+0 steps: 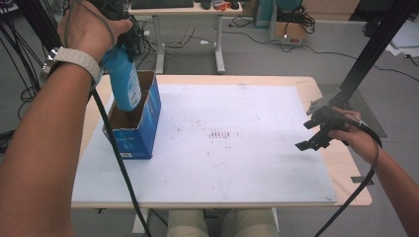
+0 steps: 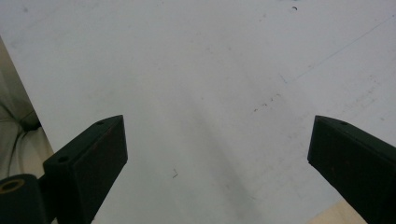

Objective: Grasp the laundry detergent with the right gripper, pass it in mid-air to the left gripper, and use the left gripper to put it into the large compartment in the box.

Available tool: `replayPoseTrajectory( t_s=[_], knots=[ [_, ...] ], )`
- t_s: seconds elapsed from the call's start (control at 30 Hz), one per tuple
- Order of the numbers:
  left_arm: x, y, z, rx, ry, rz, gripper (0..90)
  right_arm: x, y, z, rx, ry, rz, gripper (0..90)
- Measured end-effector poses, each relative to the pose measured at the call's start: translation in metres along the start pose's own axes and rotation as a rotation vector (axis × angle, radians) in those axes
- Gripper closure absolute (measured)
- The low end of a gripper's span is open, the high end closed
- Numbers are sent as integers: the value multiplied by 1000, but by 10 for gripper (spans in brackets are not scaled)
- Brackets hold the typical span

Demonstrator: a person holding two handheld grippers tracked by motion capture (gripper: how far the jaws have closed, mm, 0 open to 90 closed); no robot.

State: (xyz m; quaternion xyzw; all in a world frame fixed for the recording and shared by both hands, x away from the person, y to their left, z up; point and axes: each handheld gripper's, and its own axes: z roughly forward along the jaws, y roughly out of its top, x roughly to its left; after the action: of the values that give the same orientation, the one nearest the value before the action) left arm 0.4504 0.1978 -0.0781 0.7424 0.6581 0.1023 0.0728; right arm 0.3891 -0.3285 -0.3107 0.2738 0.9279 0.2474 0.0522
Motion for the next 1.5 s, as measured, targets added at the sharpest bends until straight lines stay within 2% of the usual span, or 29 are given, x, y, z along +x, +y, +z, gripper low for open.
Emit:
replayPoseTrajectory(
  t_s=[0.27, 0.4, 0.73, 0.77, 0.9, 0.93, 1.1, 1.3, 1.37, 1.5],
  knots=[
    [11, -2, 18, 1, -7, -20, 375, -1, 0, 2, 14, 2, 5, 46],
    [13, -4, 30, 3, -13, -33, 375, -2, -1, 3, 4, -1, 19, 46],
    [15, -9, 65, 28, -6, -35, 375, -2, -4, 5, 13, 1, 26, 47],
    [14, -9, 67, 30, -6, -36, 375, -1, -4, 5, 11, 1, 37, 47],
    [14, -11, 79, 21, 2, -33, 375, -2, -5, 4, 15, -1, 35, 47],
    [15, -12, 82, 17, 3, -37, 375, -3, -4, 2, 34, -6, 29, 47],
    [18, -18, 100, 9, 2, -40, 375, -4, -8, 0, 30, -8, 50, 47],
    [20, -26, 122, 6, 11, -40, 375, -4, -8, 2, 30, -8, 49, 47],
    [21, -28, 127, 9, 15, -29, 375, -4, -8, 3, 37, -6, 48, 47],
    [21, -31, 135, 2, 17, -38, 375, -4, -8, 5, 32, -4, 47, 47]
  ],
)
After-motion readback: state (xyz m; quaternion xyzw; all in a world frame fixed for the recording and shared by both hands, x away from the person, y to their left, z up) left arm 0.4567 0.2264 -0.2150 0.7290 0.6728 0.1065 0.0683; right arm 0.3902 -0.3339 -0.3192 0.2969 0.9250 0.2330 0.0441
